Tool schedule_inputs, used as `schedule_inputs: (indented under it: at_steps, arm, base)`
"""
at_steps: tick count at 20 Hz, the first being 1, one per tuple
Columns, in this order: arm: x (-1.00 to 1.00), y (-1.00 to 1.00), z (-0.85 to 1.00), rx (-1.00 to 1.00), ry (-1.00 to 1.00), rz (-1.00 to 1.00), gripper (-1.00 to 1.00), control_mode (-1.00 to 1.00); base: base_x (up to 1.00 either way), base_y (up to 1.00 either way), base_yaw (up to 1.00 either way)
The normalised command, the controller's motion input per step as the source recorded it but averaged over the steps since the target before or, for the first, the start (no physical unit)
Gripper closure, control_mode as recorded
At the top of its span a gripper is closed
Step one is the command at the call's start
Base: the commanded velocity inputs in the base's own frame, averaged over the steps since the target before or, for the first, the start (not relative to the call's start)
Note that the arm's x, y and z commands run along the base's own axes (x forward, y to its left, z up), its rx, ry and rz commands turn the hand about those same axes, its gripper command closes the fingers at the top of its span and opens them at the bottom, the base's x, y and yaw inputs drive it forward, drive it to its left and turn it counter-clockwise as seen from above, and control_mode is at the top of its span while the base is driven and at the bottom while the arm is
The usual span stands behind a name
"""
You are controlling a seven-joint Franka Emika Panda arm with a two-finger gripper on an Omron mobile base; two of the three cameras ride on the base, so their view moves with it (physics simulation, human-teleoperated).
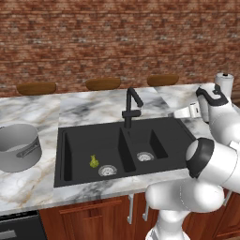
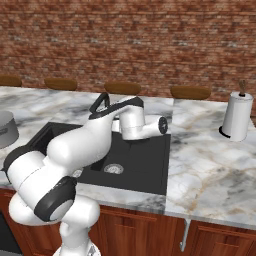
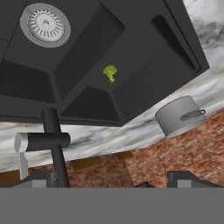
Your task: Dump the broccoli from the pot into the sink. Then turn on the water and wash the broccoli. Then turn off the water and put the broccoli back in the pot.
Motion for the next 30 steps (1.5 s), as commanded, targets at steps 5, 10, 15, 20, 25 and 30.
schedule_inputs:
  at_steps: [5, 10, 15, 20, 25, 30]
  arm:
    - [0.0, 0.03, 0.0, 0.0, 0.01, -0.03, -1.0, -1.0]
    - [0.03, 0.08, 0.0, -0.06, 0.0, 0.02, -1.0, -1.0]
    - [0.02, 0.08, 0.03, -0.18, 0.09, 0.1, -1.0, -1.0]
    - [0.01, 0.03, 0.05, -0.16, 0.04, 0.15, -1.0, -1.0]
    - [0.0, 0.0, 0.0, -0.03, -0.09, 0.11, -1.0, -1.0]
    - [0.0, 0.0, 0.0, 0.03, -0.16, 0.0, -1.0, -1.0]
  base:
    - [0.0, 0.0, 0.0]
    - [0.0, 0.0, 0.0]
    - [0.0, 0.0, 0.0]
    - [0.0, 0.0, 0.0]
    - [0.0, 0.0, 0.0]
    - [0.0, 0.0, 0.0]
